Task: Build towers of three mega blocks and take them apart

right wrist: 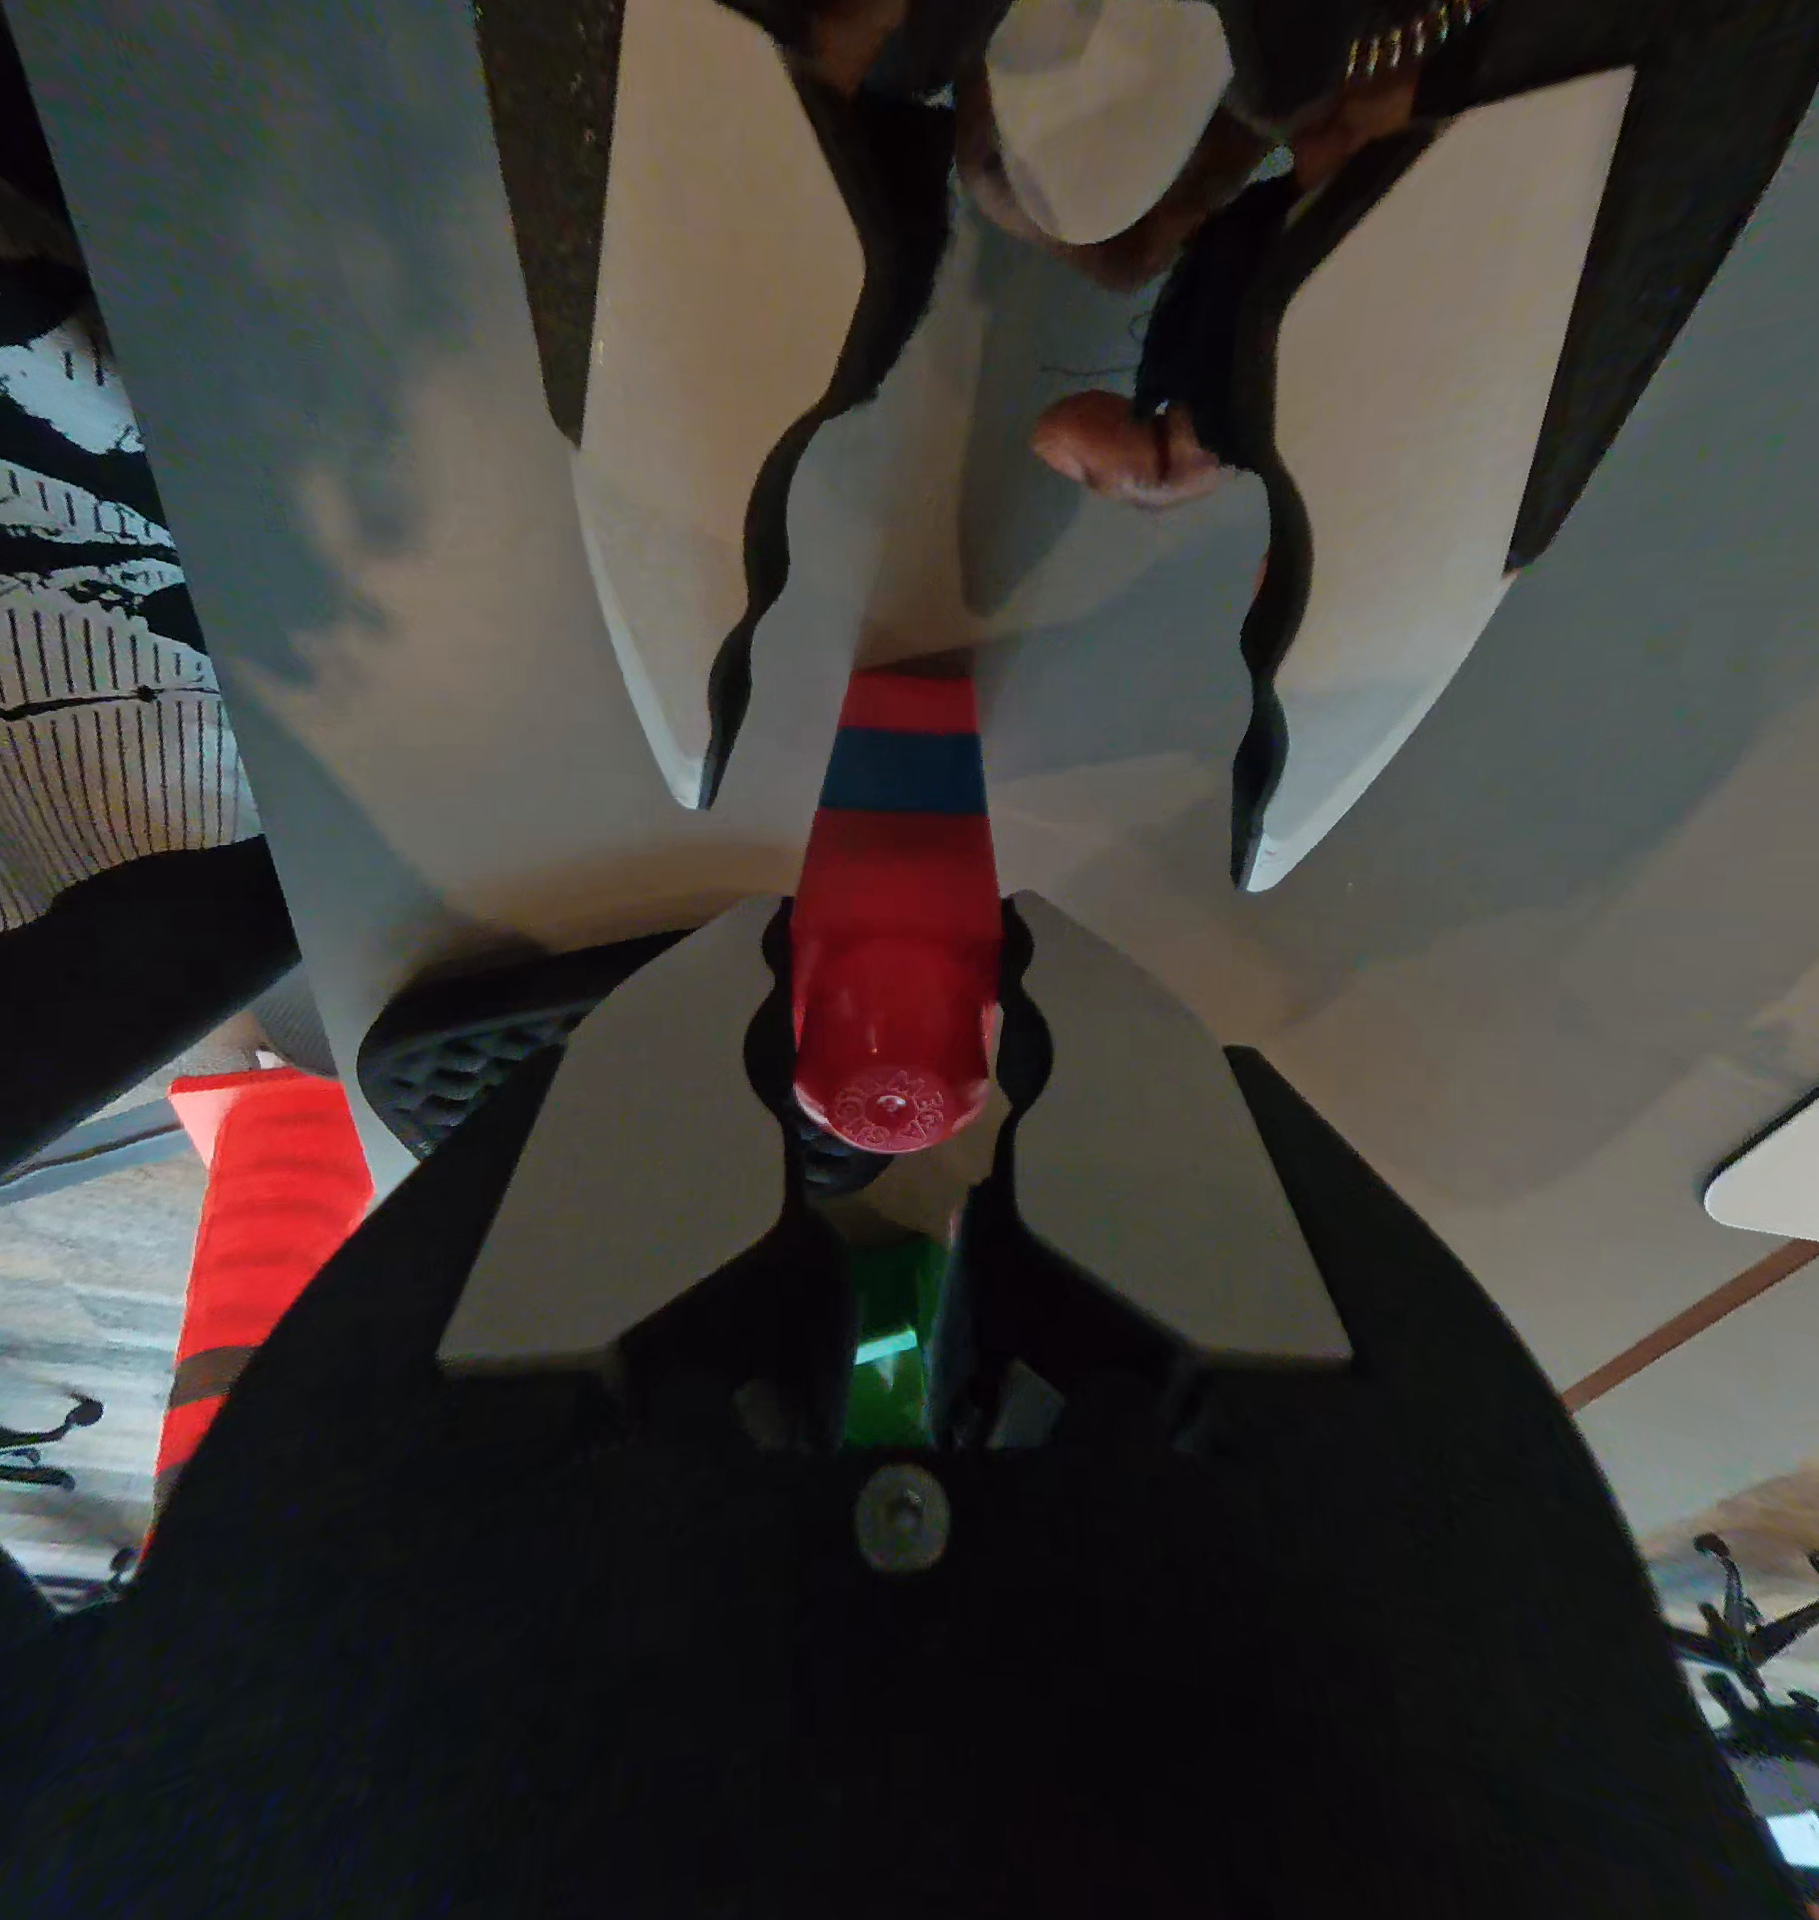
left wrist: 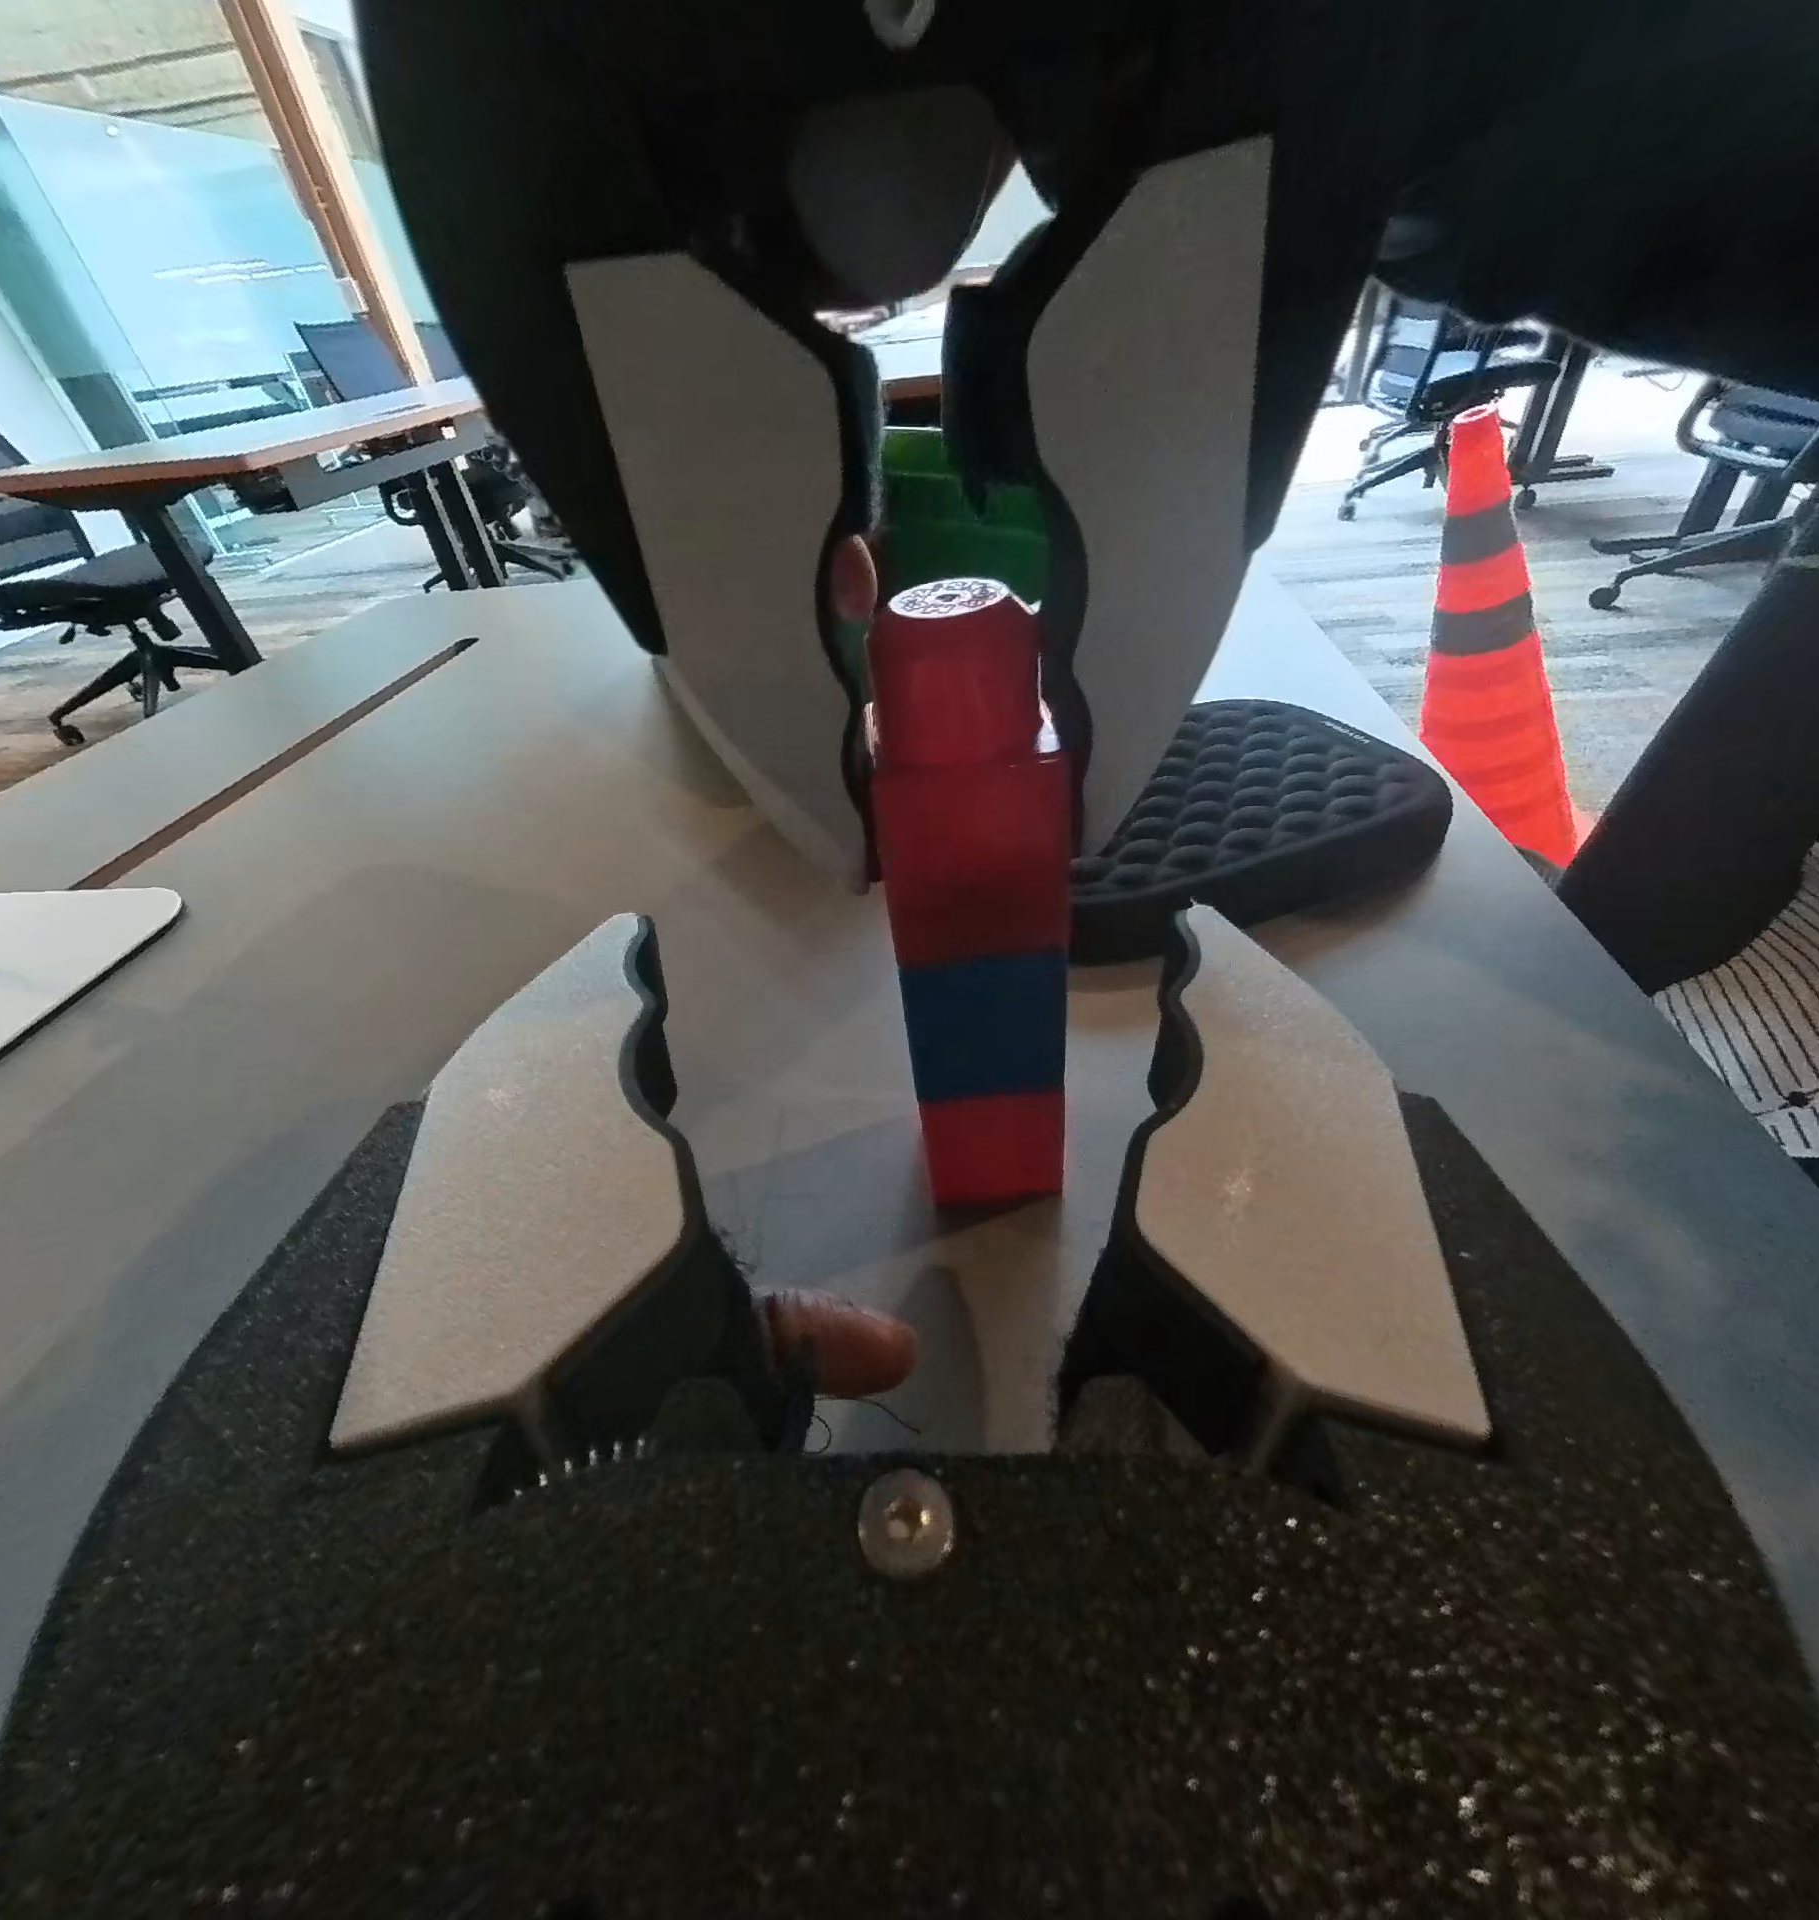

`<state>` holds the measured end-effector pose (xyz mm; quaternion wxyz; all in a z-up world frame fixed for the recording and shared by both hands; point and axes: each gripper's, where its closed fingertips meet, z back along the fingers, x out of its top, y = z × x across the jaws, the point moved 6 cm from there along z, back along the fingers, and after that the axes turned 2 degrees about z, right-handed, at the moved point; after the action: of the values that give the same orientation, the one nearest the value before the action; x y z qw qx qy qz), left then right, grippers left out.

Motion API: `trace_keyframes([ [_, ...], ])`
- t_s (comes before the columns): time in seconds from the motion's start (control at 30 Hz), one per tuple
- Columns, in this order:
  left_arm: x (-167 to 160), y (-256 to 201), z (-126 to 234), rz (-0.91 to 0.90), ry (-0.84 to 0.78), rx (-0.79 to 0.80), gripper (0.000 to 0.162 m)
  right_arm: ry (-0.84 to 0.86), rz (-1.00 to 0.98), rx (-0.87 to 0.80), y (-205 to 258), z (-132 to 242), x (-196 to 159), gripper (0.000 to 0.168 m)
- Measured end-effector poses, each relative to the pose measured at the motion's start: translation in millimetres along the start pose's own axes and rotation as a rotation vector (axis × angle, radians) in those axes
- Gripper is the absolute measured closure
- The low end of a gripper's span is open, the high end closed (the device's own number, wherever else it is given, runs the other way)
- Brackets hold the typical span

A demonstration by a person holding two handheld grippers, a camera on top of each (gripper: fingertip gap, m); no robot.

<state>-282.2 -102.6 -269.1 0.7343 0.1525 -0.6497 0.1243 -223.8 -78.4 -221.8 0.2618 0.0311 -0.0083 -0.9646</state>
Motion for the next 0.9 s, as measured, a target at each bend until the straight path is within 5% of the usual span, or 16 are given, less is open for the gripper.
trace_keyframes([
  [0.27, 0, 0, 0, 0.003, -0.002, -0.001, 0.072, 0.005, 0.029, -0.026, 2, 6, -4, 0.132],
  [0.4, 0, 0, 0, 0.003, 0.003, -0.004, 0.073, -0.073, -0.037, -0.021, 8, 42, -27, 0.132],
  [0.67, 0, 0, 0, 0.003, 0.004, 0.000, 0.075, -0.025, -0.297, -0.101, 28, 108, -149, 0.132],
  [0.9, 1, 3, 0, 0.027, -0.004, 0.007, 0.076, 0.014, -0.541, -0.082, 59, 102, -272, 0.133],
])
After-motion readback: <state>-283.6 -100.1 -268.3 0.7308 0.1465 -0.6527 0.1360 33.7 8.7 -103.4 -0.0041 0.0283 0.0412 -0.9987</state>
